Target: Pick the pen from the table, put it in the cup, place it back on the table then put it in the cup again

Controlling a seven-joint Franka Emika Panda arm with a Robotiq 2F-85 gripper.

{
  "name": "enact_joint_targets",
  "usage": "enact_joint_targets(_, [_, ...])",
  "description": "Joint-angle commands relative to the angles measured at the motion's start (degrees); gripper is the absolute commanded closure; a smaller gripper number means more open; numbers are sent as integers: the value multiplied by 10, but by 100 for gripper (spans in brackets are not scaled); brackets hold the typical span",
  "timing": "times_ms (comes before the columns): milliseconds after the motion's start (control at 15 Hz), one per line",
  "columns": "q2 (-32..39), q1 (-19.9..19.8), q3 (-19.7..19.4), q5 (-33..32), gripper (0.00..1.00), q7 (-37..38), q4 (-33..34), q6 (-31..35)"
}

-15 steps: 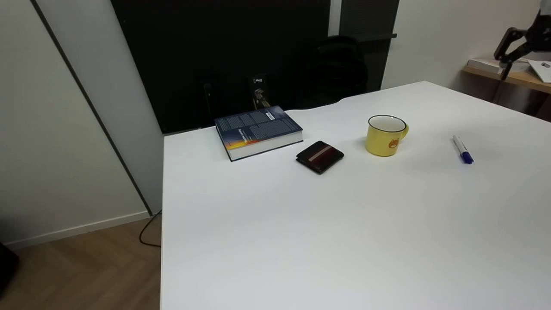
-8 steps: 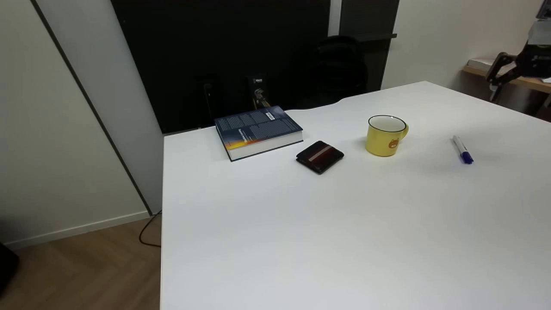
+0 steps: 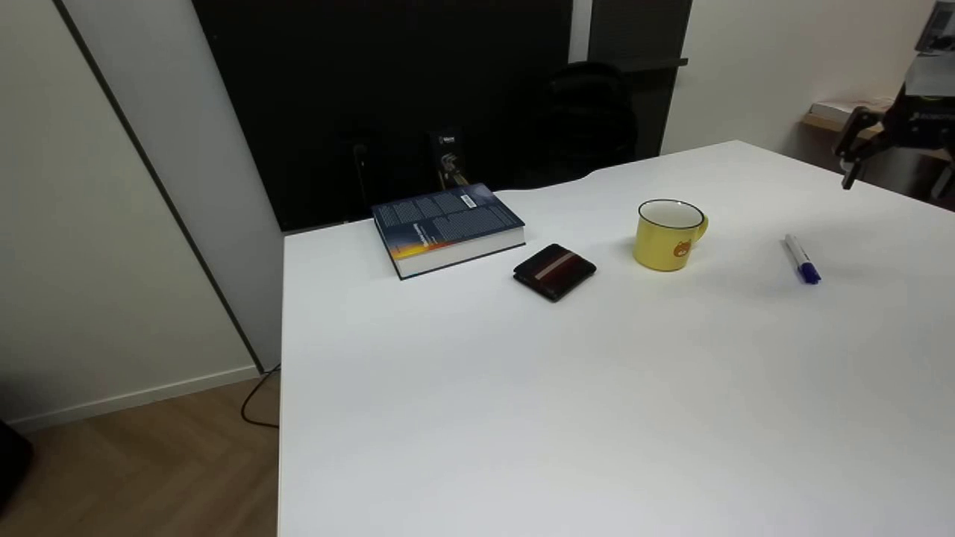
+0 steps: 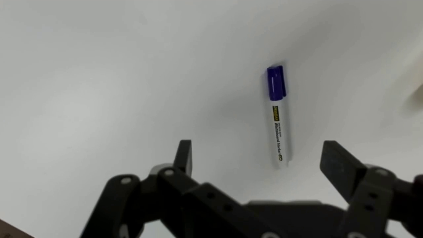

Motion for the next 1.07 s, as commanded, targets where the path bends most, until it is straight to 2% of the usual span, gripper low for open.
enact_joint_targets(0, [2, 10, -7, 21, 0, -16, 3, -3])
enact_joint_targets(200, [12, 27, -16, 17, 0, -12, 4, 18])
enact_joint_targets(400, [38, 36, -7, 26, 0, -14, 14, 49])
enact_joint_targets(733, [94, 25, 28, 65, 0, -18, 48, 86])
enact_joint_targets(1000, [140, 28, 28, 83, 0, -17, 94, 95])
